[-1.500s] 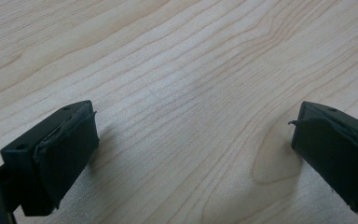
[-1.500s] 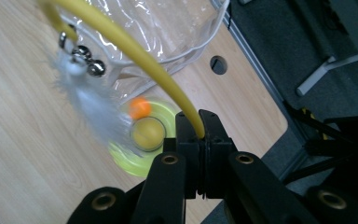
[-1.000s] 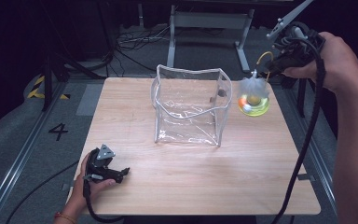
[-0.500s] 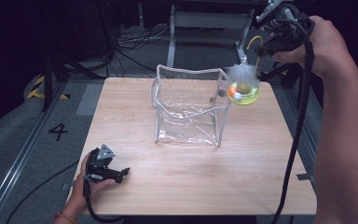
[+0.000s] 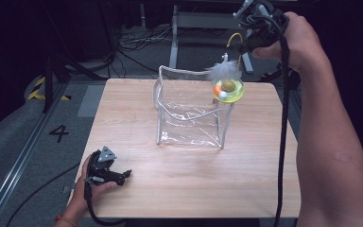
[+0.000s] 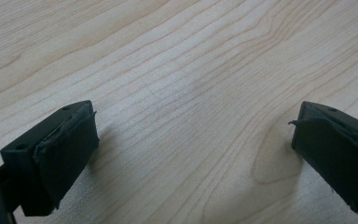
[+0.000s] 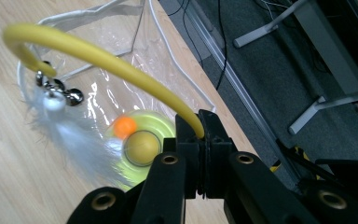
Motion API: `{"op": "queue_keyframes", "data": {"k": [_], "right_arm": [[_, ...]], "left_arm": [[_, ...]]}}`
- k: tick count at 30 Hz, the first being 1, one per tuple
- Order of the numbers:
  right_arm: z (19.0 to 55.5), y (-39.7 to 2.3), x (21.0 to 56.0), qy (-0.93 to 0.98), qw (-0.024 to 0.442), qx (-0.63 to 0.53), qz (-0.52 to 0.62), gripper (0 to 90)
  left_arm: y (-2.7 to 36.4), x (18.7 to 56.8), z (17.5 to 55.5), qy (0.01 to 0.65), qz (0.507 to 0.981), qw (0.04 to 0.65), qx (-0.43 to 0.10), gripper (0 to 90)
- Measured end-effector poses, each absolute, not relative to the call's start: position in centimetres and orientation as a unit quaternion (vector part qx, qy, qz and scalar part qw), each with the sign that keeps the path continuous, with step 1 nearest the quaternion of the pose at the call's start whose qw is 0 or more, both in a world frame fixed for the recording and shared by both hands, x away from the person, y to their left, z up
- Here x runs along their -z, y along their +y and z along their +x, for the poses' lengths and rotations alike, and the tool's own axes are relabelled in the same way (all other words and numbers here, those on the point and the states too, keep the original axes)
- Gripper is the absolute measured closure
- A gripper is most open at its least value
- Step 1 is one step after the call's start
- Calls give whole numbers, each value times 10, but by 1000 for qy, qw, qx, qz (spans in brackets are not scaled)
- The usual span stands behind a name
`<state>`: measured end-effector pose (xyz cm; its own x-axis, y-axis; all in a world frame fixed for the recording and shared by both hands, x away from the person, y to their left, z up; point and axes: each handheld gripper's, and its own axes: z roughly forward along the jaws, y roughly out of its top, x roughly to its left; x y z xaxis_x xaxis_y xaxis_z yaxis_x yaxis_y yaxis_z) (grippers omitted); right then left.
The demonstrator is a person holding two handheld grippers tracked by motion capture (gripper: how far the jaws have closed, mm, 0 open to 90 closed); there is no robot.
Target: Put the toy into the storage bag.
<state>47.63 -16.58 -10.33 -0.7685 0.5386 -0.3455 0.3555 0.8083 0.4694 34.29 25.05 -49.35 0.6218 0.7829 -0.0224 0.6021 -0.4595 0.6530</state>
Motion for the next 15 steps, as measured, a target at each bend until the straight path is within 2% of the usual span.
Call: {"op": "queue_keyframes", "data": {"k": [15], "right_arm": [[498, -137, 126, 927, 218, -197, 234, 882]], "left_arm": [[250, 493, 343, 412, 842, 318, -141, 7]]}}
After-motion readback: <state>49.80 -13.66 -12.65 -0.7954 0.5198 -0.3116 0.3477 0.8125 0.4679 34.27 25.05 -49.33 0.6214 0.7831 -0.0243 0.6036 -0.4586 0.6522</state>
